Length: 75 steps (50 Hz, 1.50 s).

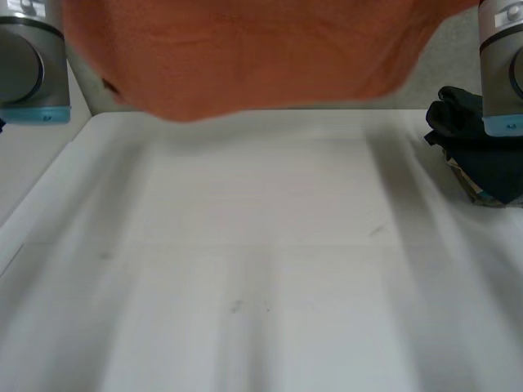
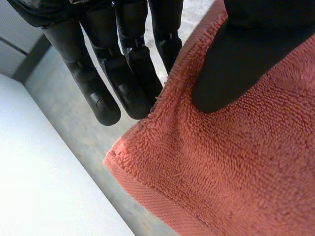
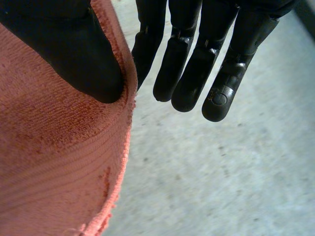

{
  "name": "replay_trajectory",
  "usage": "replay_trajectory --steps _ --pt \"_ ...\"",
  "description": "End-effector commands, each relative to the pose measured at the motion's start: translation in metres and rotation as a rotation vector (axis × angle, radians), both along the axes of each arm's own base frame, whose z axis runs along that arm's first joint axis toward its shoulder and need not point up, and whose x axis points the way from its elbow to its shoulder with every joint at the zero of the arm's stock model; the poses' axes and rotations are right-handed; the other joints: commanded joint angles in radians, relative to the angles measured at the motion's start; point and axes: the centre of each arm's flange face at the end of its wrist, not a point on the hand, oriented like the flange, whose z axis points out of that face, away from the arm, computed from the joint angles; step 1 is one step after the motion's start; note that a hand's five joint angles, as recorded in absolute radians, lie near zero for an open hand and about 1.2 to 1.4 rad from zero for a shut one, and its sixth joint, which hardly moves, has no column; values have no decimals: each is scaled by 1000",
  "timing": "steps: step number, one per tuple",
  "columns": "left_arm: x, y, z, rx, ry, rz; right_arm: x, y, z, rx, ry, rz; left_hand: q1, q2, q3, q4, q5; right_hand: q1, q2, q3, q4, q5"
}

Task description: Fold the laundry.

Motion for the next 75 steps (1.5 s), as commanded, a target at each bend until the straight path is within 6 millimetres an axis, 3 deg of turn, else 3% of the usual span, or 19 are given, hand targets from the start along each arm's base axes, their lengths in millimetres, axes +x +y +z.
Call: replay_trajectory --steps 1,5,10,14,18,21,28,32,33,37,39,43,48,53,60,68,72,73,75 --pt "5 8 -62 216 -36 -44 1 3 -46 204 55 62 249 199 203 193 248 403 221 214 208 236" --pt "2 16 -113 357 -78 -61 4 9 -91 342 106 95 249 199 203 193 248 403 221 214 208 236" --pt "1 34 -176 540 -128 -79 4 19 -171 597 169 121 249 199 203 193 248 403 221 214 208 236" --pt "4 48 -237 708 -190 -98 5 27 -214 754 219 126 249 199 203 193 248 403 221 214 208 236" --pt "6 61 -265 791 -256 -97 3 36 -232 866 266 126 249 199 203 193 248 403 221 214 208 236" --pt "10 73 -273 831 -302 -81 -3 43 -233 932 299 110 249 199 203 193 248 403 221 214 208 236" --pt "30 131 -254 963 -491 -13 -28 88 -212 1135 420 78 249 199 203 193 248 403 221 214 208 236" --pt "44 177 -248 1132 -603 -6 -55 129 -212 1330 571 48 249 199 203 193 248 403 221 214 208 236" --pt "51 196 -249 1225 -646 -4 -64 152 -210 1412 655 52 249 199 203 193 248 403 221 214 208 236" --pt "67 241 -251 1484 -761 -14 -85 200 -196 1499 801 74 249 199 203 193 248 403 221 214 208 236" --pt "68 250 -248 1530 -794 -32 -90 206 -193 1480 817 64 249 199 203 193 248 403 221 214 208 236" --pt "63 232 -240 1433 -781 -12 -90 204 -202 1465 807 71 249 199 203 193 248 403 221 214 208 236" --pt "40 189 -236 1232 -742 -8 -86 164 -221 1394 731 14 249 199 203 193 248 403 221 214 208 236" --pt "3 148 -242 1078 -651 -23 -61 121 -235 1240 635 -68 249 199 203 193 248 403 221 214 208 236" --pt "-15 98 -259 975 -572 84 -47 77 -240 997 585 -163 249 199 203 193 248 403 221 214 208 236" --pt "-26 70 -281 955 -557 127 -38 40 -249 797 529 -183 249 199 203 193 248 403 221 214 208 236" --pt "-32 68 -288 953 -566 115 -35 31 -259 780 529 -182 249 199 203 193 248 403 221 214 208 236" --pt "-34 69 -288 951 -567 109 -35 30 -261 785 528 -187 66 16 20 11 66 122 -60 -67 -73 -45" --pt "-38 72 -289 946 -573 95 -36 31 -267 810 530 -191 -861 -911 -907 -917 -862 -819 -1001 -1008 -1013 -986"
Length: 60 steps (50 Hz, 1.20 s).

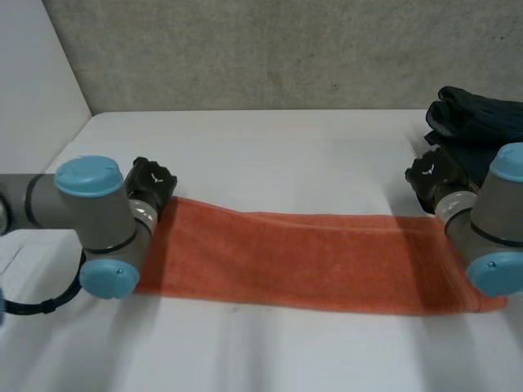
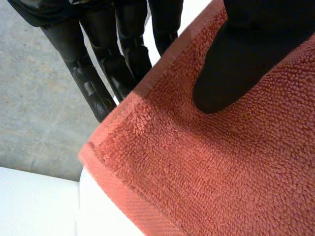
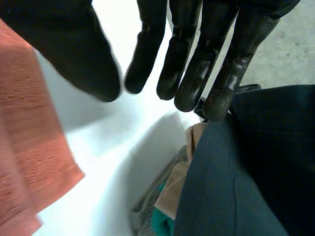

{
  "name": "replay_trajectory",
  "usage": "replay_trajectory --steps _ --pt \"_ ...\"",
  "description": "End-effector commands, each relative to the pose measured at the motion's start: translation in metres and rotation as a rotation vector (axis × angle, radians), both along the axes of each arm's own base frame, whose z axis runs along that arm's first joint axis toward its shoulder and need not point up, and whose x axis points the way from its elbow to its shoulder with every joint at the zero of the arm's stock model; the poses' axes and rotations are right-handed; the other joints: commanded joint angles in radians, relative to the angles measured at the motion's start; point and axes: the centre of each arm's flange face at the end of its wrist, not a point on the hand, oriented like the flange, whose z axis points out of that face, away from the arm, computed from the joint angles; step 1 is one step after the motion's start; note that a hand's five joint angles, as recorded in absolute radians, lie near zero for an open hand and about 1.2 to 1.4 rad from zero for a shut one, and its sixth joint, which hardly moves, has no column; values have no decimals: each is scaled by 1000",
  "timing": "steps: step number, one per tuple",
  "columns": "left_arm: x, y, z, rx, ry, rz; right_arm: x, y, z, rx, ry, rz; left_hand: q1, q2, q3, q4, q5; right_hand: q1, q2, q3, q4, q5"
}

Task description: Fold the laundry.

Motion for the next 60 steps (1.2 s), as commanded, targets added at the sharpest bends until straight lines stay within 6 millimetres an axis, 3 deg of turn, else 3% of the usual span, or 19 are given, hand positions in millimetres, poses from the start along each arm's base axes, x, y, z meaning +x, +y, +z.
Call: replay_trajectory --steps 1,3,6,15,17,21,27,32,40,50,54,55,58,60 --pt "-16 6 -6 -2 4 -51 1 -8 -17 9 -3 -14 -827 -867 -864 -876 -830 -830 -1001 -1008 -1013 -994" --pt "-23 10 -3 -18 16 -74 1 -5 -17 25 -16 -16 -963 -1003 -1000 -1012 -966 -830 -1001 -1008 -1013 -994" --pt "-33 16 2 -50 40 -103 -4 5 -13 74 -96 -47 -963 -1003 -1000 -1012 -966 -830 -1001 -1008 -1013 -994" --pt "-25 37 27 -73 52 -107 -12 60 34 196 -316 -11 -963 -1003 -1000 -1012 -966 -830 -1001 -1008 -1013 -994" --pt "-21 45 30 -66 50 -109 -25 69 46 227 -353 -1 -963 -1003 -1000 -1012 -966 -830 -1001 -1008 -1013 -994" --pt "-14 60 36 -57 49 -110 -58 80 52 356 -386 -65 -963 -1003 -1000 -1012 -966 -830 -1001 -1008 -1013 -994" --pt "-12 77 37 -26 85 -118 -77 99 37 569 -444 -88 -963 -1003 -1000 -1012 -966 -705 -877 -884 -889 -870" --pt "-14 83 40 -10 140 -121 -90 98 23 543 -426 -92 -963 -1003 -1000 -1012 -966 -652 -823 -830 -836 -817" --pt "-15 85 39 -3 145 -124 -93 103 3 517 -400 -87 -963 -1003 -1000 -1012 -966 -590 -762 -769 -774 -755" --pt "-15 85 37 1 145 -122 -98 105 -7 490 -387 -95 -963 -1003 -1000 -1012 -966 -470 -642 -649 -654 -635" --pt "-15 86 36 4 143 -123 -103 100 -13 477 -371 -103 -963 -1003 -1000 -1012 -966 -274 -446 -453 -458 -439" --pt "-14 86 36 4 143 -122 -105 97 -18 481 -364 -110 -963 -1003 -1000 -1012 -966 -32 -204 -210 -216 -197" --pt "-14 86 36 6 143 -122 -111 92 -25 477 -353 -132 -963 -1003 -1000 -1012 -966 391 220 213 207 226" --pt "-15 87 36 7 142 -123 -124 85 -27 445 -338 -179 -963 -1003 -1000 -1012 -966 392 221 214 208 227"
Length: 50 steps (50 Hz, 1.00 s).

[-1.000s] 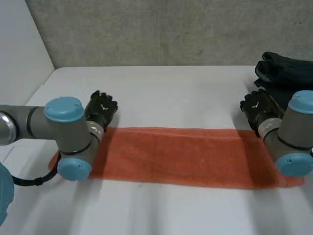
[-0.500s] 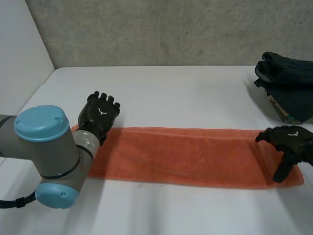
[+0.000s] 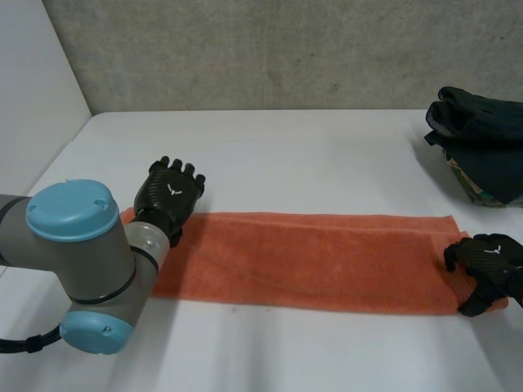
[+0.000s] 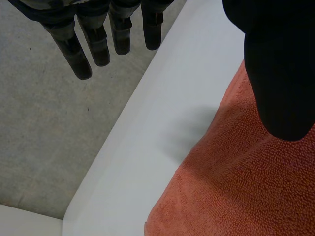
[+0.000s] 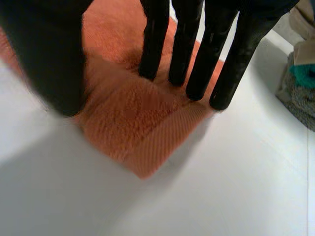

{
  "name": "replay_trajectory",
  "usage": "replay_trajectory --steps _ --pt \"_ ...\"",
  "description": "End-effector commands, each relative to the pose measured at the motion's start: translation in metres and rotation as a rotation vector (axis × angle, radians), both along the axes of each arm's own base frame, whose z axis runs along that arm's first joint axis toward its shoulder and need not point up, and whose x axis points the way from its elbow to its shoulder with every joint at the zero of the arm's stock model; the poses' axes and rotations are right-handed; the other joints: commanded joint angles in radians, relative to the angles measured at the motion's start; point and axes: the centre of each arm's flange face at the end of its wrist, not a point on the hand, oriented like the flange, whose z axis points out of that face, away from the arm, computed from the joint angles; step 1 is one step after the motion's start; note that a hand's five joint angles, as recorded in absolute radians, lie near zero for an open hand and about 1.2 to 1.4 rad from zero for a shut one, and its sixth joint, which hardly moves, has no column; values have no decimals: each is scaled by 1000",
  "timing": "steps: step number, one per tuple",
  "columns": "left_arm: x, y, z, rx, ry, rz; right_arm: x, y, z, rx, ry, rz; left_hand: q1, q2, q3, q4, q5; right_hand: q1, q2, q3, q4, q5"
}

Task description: Fold the laundry.

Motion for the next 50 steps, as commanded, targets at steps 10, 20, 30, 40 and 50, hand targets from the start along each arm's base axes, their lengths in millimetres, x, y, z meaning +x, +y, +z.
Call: replay_trajectory --steps 10,20,30,40,50 --pt "3 2 13 -28 15 2 -87 -52 12 -219 332 -267 -20 -26 -34 -28 -47 825 745 744 745 771" --pt "7 3 23 -46 24 16 -7 -45 46 -400 311 -22 -20 -26 -34 -28 -47 825 745 744 745 771" --pt "22 3 38 -72 42 60 172 37 100 -768 10 491 -20 -26 -34 -28 -47 825 745 744 745 771" --pt "47 1 49 -75 90 137 297 145 27 -662 -88 974 -20 -26 -34 -28 -47 825 745 744 745 771" --pt "54 3 47 -51 124 148 301 148 5 -564 -125 1022 -20 -26 -34 -28 -47 -397 -477 -477 -477 -450"
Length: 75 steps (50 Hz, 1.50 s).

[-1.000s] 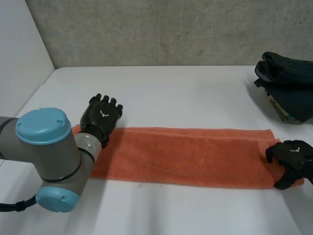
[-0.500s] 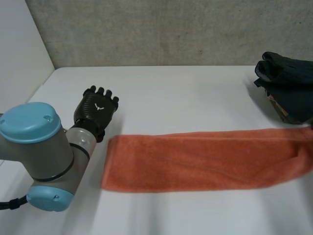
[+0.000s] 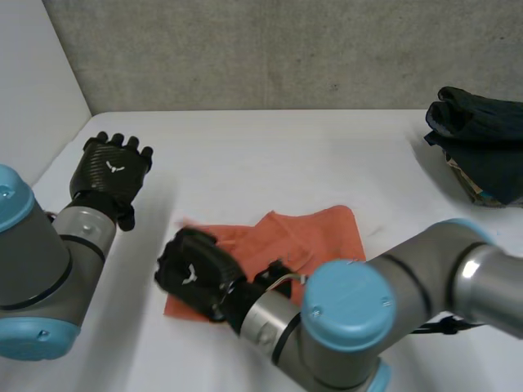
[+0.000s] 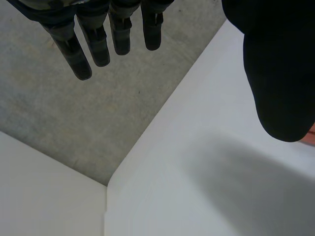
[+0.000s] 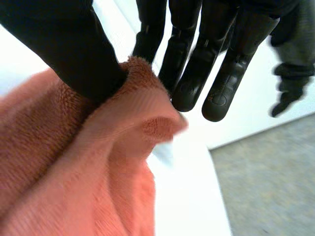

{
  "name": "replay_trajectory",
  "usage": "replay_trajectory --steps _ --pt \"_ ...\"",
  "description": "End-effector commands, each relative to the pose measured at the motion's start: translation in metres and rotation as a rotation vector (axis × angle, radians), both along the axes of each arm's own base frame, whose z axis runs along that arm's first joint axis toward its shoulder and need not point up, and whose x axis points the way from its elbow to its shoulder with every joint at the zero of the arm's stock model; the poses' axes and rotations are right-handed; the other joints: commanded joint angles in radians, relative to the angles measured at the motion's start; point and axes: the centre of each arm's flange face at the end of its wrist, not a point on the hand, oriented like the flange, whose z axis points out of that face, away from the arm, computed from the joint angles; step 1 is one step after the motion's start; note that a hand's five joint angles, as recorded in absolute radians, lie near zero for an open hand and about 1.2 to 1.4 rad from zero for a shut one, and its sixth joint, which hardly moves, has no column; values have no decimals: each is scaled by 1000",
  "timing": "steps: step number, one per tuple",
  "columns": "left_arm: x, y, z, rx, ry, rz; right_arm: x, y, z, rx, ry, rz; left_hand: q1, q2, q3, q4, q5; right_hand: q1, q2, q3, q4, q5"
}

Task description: Fold the laundry.

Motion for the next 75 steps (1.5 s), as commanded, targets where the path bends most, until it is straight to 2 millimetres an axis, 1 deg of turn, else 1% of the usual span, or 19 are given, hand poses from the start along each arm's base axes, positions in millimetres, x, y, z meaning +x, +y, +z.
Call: replay_trajectory --steps 1,2,6,7,9,10,13,15,18,22,30,40,46,51,56,61,63,69,75 --pt "1 2 -2 12 17 -7 -8 -8 -3 87 2 -20 -20 -26 -34 -28 -47 -802 -985 -1006 -1005 -986" --pt "0 3 -2 12 17 -11 -10 -11 -1 107 -4 -40 -20 -26 -34 -28 -47 -802 -985 -1006 -1005 -986" --pt "-6 4 0 4 21 -34 -44 -51 35 226 -94 -233 -20 -26 -34 -28 -47 -802 -985 -1006 -1005 -986" --pt "-11 8 2 -1 24 -62 -61 -63 44 282 -106 -309 -20 -26 -34 -28 -47 -802 -985 -1006 -1005 -986" --pt "-21 14 3 -4 29 -109 -77 -69 47 348 -97 -374 -20 -26 -34 -28 -47 -802 -985 -1006 -1005 -986" --pt "-26 19 3 -3 35 -136 -90 -73 42 418 -66 -425 -20 -26 -34 -28 -47 -802 -985 -1006 -1005 -986" --pt "-45 31 6 -9 57 -216 -107 -74 29 509 4 -486 -20 -26 -34 -28 -47 -802 -985 -1006 -1005 -986" --pt "-55 35 0 9 60 -248 -128 -75 15 591 73 -561 -20 -26 -34 -28 -47 -802 -985 -1006 -1005 -986" --pt "-62 37 -10 34 53 -269 -151 -82 2 648 108 -643 -20 -26 -34 -28 -47 -802 -985 -1006 -1005 -986" --pt "-75 49 -17 67 59 -320 -168 -90 -10 637 129 -689 -20 -26 -34 -28 -47 -802 -985 -1006 -1005 -986" --pt "-102 89 -40 157 73 -454 -171 -93 -14 561 136 -697 1 -5 -12 -7 -26 -689 -872 -893 -892 -873" --pt "-117 106 -57 219 96 -502 -170 -92 -17 527 106 -705 13 7 -1 5 -14 -578 -761 -782 -781 -762" --pt "-126 82 -85 246 74 -447 -171 -95 -18 509 102 -728 19 13 5 11 -8 -434 -617 -638 -637 -618" --pt "-88 -1 -82 146 66 -74 -170 -93 -19 501 104 -727 28 22 14 20 1 -281 -465 -486 -485 -466" --pt "-67 -30 -75 74 9 58 -169 -93 -19 485 104 -741 10 4 -3 2 -17 -137 -321 -342 -341 -322" --pt "-69 -16 -84 104 -52 -6 -169 -94 -19 474 104 -755 -5 -11 -18 -12 -31 159 -24 -46 -45 -26" --pt "-73 -2 -82 112 -53 -53 -170 -94 -19 472 103 -760 -5 -11 -18 -12 -31 419 235 214 215 234" --pt "-82 31 -49 58 -19 -129 -173 -98 -13 452 91 -790 -8 -14 -21 -15 -34 420 236 215 216 235" --pt "-69 45 -28 31 -1 -126 -182 -95 6 376 150 -826 -16 -23 -30 -24 -43 420 236 215 216 235"
